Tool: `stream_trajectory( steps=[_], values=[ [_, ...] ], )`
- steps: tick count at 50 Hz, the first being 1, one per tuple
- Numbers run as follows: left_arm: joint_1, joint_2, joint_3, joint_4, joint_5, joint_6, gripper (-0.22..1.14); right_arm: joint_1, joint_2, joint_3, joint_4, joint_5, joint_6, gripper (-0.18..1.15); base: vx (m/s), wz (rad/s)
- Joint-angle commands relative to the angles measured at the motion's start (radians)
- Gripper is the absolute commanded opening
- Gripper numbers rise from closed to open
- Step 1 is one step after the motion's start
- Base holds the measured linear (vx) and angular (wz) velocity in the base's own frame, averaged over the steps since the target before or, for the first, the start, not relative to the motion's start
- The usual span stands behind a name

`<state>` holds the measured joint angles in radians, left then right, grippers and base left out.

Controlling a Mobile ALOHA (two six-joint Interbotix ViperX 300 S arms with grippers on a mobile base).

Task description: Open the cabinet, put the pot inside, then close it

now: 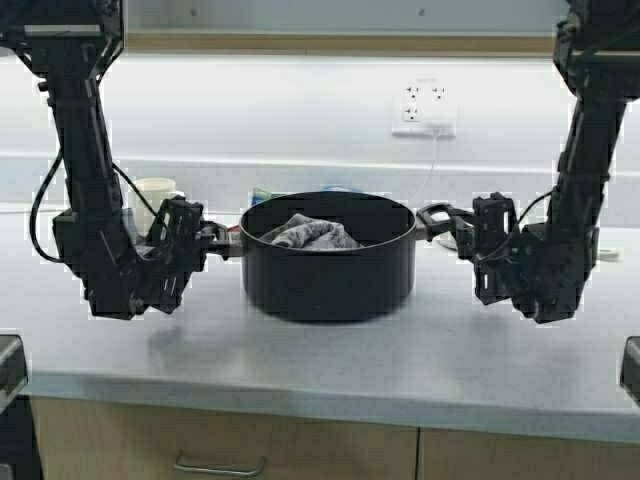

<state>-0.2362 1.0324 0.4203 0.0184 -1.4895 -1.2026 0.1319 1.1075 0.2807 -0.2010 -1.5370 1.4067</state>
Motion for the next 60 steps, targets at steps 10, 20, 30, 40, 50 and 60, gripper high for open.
stream_trajectory(
  steps=[10, 20, 30, 40, 50, 60],
  values=[
    [-0.014, -0.120, 0.158, -0.017, -0.072, 0.081, 0.02, 0.023, -0.133, 0.192, -0.006, -0.121, -0.071, 0.07, 0.01, 0.00],
    [-0.037, -0.170, 0.244, -0.018, -0.138, 0.084, 0.02, 0.066, -0.189, 0.291, -0.005, -0.160, -0.089, 0.07, 0.00, 0.00],
    [-0.061, -0.232, 0.354, -0.018, -0.164, 0.083, 0.02, 0.109, -0.268, 0.419, -0.003, -0.167, -0.117, 0.07, -0.01, 0.00],
    [-0.087, -0.314, 0.474, -0.018, -0.179, 0.086, 0.02, 0.163, -0.342, 0.543, 0.012, -0.198, -0.144, 0.07, -0.01, 0.00],
    [-0.114, -0.414, 0.591, -0.018, -0.199, 0.086, 0.02, 0.210, -0.387, 0.640, 0.063, -0.230, -0.150, 0.07, -0.01, 0.00],
    [-0.115, -0.529, 0.686, -0.006, -0.199, 0.109, 0.02, 0.298, -0.476, 0.747, 0.167, -0.235, -0.156, 0.07, -0.02, -0.01]
  ],
)
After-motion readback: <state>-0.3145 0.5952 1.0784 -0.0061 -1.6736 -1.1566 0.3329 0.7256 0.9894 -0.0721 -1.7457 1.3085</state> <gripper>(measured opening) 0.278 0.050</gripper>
